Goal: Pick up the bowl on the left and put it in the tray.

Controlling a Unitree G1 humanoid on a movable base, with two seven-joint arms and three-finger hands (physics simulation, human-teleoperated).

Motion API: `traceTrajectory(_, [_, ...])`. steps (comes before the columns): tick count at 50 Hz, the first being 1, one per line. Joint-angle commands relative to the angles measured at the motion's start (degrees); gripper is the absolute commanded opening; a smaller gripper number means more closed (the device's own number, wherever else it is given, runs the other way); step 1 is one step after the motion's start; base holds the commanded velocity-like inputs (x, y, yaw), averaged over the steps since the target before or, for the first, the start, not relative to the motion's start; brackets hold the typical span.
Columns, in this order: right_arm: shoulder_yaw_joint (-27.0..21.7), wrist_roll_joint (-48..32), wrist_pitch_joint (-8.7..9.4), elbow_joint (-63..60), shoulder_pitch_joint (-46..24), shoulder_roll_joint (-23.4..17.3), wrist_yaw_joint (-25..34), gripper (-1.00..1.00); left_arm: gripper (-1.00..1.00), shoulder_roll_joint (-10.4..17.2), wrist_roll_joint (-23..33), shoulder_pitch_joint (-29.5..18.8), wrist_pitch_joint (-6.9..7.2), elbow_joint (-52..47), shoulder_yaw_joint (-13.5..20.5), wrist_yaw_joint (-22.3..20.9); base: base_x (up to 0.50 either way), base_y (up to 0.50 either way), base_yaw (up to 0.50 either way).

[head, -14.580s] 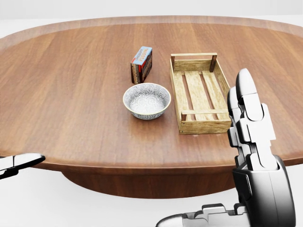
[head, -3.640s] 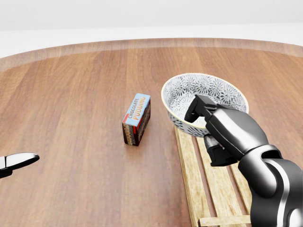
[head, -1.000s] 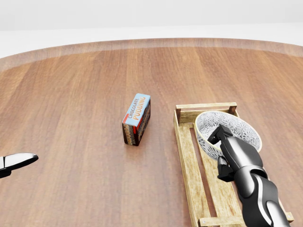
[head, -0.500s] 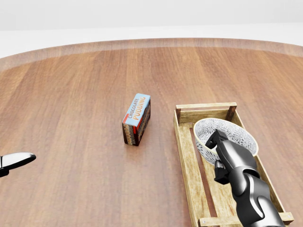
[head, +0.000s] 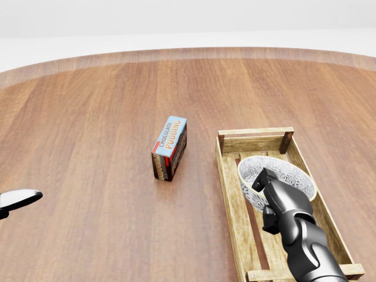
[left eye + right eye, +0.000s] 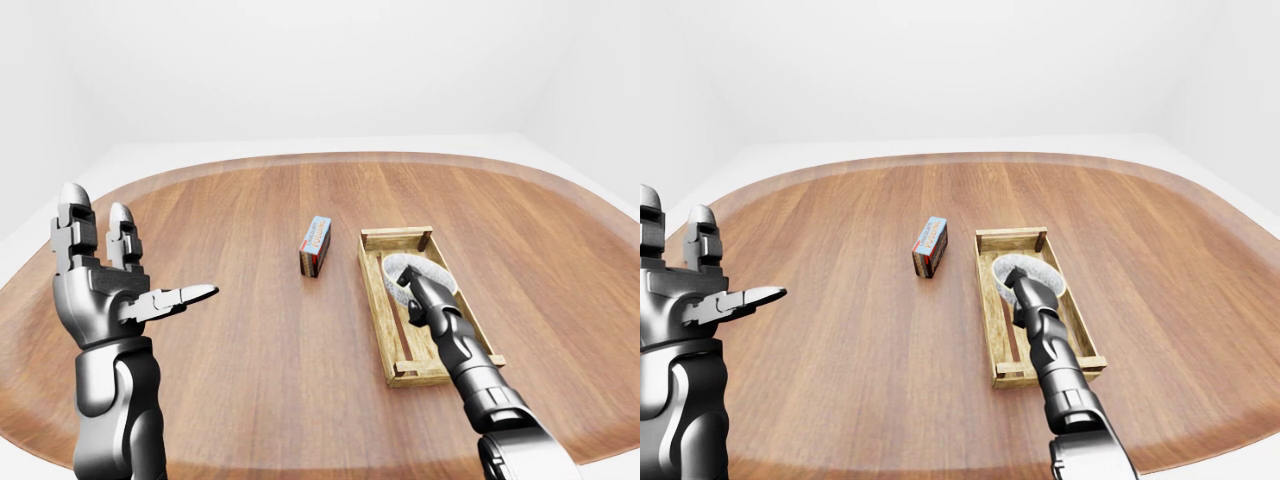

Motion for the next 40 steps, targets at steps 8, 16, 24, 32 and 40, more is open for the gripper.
traceTrajectory(8, [0.46, -2.42, 0.0, 4.59, -1.56, 0.13, -2.2, -1.0, 1.0, -0.08, -0.09, 0.16, 0.0, -0.39, 0.05, -0.05, 0.0, 0.0, 0.0])
traceTrajectory(16, [0.76, -1.61, 0.0, 6.53, -1.98, 0.73, -2.6, -1.0, 1.0, -0.08, -0.01, 0.07, 0.0, -0.4, -0.04, 0.02, 0.0, 0.0, 0.0])
traceTrajectory(24, [0.96, -0.11, 0.0, 10.68, -3.03, 0.97, -4.62, -1.0, 1.0, -0.01, -0.16, 0.03, 0.0, -0.22, 0.06, -0.02, 0.0, 0.0, 0.0])
traceTrajectory(32, [1.54, 0.57, 0.0, 12.94, -3.75, 1.17, -5.43, -1.0, 1.0, 0.03, -0.28, -0.03, 0.0, -0.27, 0.2, 0.1, 0.0, 0.0, 0.0])
traceTrajectory(40, [2.07, 0.56, 0.0, 11.52, -3.07, 1.75, -3.47, 1.0, 1.0, 0.18, -0.45, -0.24, 0.0, -0.09, 0.25, 0.21, 0.0, 0.0, 0.0])
